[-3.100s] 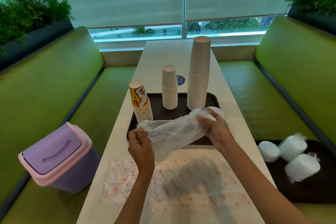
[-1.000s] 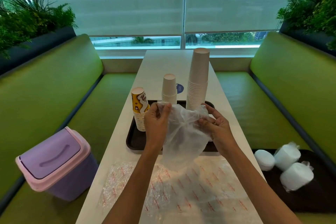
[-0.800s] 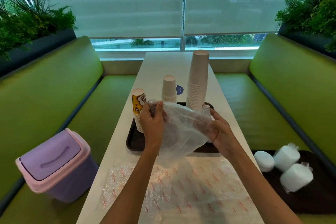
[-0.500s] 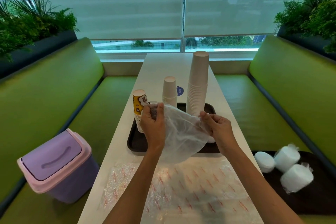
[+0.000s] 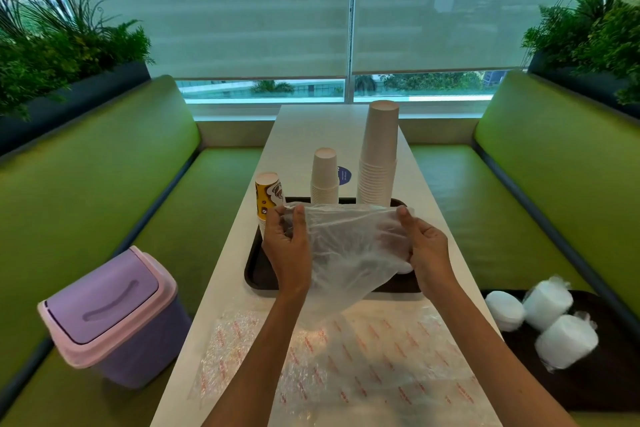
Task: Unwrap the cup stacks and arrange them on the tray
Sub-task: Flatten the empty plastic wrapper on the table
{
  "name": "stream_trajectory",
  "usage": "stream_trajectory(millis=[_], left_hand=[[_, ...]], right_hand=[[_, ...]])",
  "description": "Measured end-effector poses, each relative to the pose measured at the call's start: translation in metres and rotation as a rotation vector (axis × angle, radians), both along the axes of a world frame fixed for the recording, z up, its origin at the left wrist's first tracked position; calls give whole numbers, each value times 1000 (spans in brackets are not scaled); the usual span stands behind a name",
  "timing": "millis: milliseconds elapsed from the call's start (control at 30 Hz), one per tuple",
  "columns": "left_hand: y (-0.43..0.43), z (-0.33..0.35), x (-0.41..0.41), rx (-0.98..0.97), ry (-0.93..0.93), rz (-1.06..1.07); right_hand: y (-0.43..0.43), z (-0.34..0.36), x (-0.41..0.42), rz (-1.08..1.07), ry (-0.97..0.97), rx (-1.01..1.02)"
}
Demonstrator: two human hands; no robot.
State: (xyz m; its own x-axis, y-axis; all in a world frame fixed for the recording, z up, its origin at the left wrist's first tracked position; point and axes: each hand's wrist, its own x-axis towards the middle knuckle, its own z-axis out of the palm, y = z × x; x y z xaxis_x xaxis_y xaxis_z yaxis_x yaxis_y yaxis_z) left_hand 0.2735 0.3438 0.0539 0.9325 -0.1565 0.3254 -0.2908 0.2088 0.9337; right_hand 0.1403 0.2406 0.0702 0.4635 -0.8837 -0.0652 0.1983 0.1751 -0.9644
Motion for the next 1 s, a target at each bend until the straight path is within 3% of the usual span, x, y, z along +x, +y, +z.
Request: stream_trajectory(millis=[267, 500, 700, 1000], left_hand=[[8, -2, -6, -7, 49, -76], [5, 1, -3, 26, 1, 8], [0, 18, -1, -30, -19, -69], [0, 27, 3, -45, -199, 73]], right_hand=[[-2, 6, -4, -70, -59, -53], [5, 7, -5, -47, -88, -125], [5, 16, -4, -67, -106, -285], [4, 26, 2, -276, -144, -547]])
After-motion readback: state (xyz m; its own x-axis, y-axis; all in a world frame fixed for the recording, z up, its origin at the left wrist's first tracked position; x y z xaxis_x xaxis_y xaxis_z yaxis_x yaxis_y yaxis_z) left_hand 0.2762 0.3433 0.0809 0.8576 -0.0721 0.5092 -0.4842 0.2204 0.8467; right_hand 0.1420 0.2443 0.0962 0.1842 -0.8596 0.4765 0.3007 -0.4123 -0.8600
